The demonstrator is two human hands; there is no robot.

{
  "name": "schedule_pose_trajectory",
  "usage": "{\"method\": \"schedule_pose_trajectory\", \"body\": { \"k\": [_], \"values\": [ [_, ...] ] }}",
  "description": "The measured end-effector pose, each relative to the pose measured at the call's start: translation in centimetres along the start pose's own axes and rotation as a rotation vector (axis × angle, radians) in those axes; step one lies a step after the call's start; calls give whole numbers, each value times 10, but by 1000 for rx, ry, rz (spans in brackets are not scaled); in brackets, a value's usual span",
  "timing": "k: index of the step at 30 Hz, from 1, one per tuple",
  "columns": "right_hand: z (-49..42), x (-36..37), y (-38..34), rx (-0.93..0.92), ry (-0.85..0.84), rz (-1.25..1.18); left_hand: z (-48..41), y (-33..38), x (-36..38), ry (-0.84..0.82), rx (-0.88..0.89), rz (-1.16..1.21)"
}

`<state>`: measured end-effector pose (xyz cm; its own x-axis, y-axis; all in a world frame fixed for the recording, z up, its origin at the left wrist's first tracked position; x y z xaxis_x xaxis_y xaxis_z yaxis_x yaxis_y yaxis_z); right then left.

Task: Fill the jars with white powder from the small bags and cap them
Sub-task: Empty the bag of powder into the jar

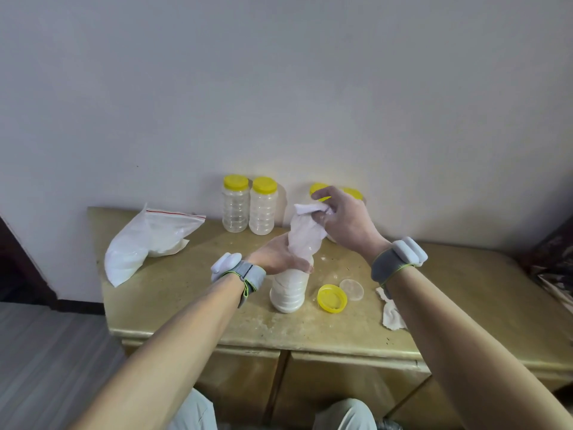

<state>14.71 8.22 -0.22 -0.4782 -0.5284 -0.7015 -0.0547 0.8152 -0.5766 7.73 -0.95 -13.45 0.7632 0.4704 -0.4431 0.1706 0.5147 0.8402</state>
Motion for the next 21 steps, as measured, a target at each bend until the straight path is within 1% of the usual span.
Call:
{"method": "schedule_pose_trajectory", "body": {
  "k": [1, 4, 6, 7, 9, 10, 12, 14, 16, 18, 21],
  "values": [
    [1, -4, 2, 17, 38, -12, 0, -1, 0, -1, -2, -7],
    [2, 0, 3, 4, -6, 44, 0, -1, 0, 0, -5, -10],
    [4, -8, 2, 2, 72, -6, 1, 3, 1, -3, 13, -19],
    [3, -9, 1, 1, 73, -15, 0, 4, 1, -5, 23, -16],
    [3, 4, 0, -2, -59, -1, 0, 6, 2, -35, 26, -6],
    [4, 10, 3, 9, -108, -13, 1, 6, 2, -57, 26, 14],
    [5, 10, 9, 37, -88, -40, 2, 3, -4, -81, -13, 129],
    [5, 10, 13, 48, -87, -60, 7, 3, -17, -73, -18, 270],
    [5, 15, 15, 64, -101, -98, 13, 11, -38, 3, 28, 335],
    [6, 15, 17, 87, -83, -132, 19, 24, -57, 125, 126, 304],
    [9, 16, 19, 104, -63, -182, 30, 33, -79, 321, 184, 282]
  ]
}}
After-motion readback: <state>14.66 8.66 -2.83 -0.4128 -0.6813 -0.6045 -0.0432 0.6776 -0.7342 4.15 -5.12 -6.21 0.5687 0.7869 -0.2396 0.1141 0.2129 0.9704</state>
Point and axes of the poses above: each hand's wrist, its own z-axis away from the middle knuckle, its own x-axis out of the palm, y = z × x, the point moved 10 cm from there along -z, towards the middle knuckle, and after that the axes turned 10 degrees about -x, right-handed, at the moved point
